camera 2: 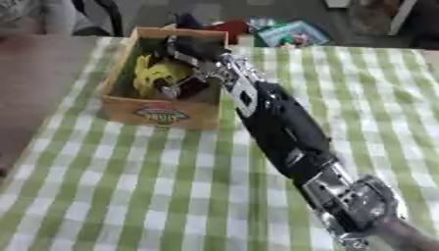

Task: Pick up objects on the table and place them in the box.

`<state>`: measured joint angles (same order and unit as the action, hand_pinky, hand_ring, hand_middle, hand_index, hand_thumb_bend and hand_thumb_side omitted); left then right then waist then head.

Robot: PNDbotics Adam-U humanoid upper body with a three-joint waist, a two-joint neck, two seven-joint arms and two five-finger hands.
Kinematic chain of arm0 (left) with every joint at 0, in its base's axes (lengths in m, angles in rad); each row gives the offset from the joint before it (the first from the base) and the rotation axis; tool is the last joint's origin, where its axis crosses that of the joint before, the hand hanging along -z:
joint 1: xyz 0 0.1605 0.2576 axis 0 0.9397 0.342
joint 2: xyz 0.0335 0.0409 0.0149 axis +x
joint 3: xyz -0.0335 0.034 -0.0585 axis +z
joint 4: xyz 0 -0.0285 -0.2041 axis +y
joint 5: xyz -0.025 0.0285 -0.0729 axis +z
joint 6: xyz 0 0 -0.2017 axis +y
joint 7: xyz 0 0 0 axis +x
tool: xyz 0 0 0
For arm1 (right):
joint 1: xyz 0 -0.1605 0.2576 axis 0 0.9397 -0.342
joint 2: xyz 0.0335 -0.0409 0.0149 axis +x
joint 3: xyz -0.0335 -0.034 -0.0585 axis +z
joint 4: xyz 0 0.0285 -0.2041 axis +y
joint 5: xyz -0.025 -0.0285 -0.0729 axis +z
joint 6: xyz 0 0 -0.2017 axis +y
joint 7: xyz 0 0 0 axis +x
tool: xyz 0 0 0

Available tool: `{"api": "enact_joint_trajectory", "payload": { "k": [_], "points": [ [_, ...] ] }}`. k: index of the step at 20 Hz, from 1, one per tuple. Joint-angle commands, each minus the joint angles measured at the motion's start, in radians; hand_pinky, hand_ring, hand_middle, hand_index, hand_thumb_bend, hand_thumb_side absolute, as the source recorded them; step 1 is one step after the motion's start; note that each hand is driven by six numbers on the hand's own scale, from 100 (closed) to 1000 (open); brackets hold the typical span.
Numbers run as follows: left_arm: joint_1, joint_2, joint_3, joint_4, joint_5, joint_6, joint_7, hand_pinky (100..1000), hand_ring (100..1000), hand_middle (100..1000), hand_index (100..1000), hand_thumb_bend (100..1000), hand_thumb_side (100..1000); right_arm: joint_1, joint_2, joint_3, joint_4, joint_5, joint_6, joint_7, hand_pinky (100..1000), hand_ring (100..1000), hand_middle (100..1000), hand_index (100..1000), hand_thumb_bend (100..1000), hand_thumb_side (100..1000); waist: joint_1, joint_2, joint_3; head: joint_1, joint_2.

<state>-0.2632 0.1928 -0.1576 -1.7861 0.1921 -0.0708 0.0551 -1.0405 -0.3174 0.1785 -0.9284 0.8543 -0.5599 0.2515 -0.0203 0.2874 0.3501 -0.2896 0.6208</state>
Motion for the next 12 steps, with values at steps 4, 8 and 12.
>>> {"api": "enact_joint_trajectory", "payload": {
  "k": [4,8,12],
  "points": [
    [-0.009,0.005,0.002,-0.018,0.001,-0.001,-0.002,548,643,579,513,100,696,-0.016,-0.003,-0.007,-0.021,0.025,0.005,-0.014,673,797,869,872,100,208,0.006,-0.014,-0.006,0.0,-0.013],
    [-0.007,0.006,0.003,-0.018,0.0,-0.001,-0.001,548,643,578,512,100,695,-0.02,-0.012,-0.009,-0.041,0.013,0.023,-0.03,704,824,915,907,100,206,0.006,-0.016,-0.01,0.004,-0.013],
    [-0.004,0.007,0.004,-0.017,0.0,-0.001,0.0,548,642,578,512,100,694,-0.023,-0.022,-0.007,-0.057,0.001,0.03,-0.026,756,863,946,937,100,208,0.007,-0.019,-0.011,0.004,-0.013]
  ]
}}
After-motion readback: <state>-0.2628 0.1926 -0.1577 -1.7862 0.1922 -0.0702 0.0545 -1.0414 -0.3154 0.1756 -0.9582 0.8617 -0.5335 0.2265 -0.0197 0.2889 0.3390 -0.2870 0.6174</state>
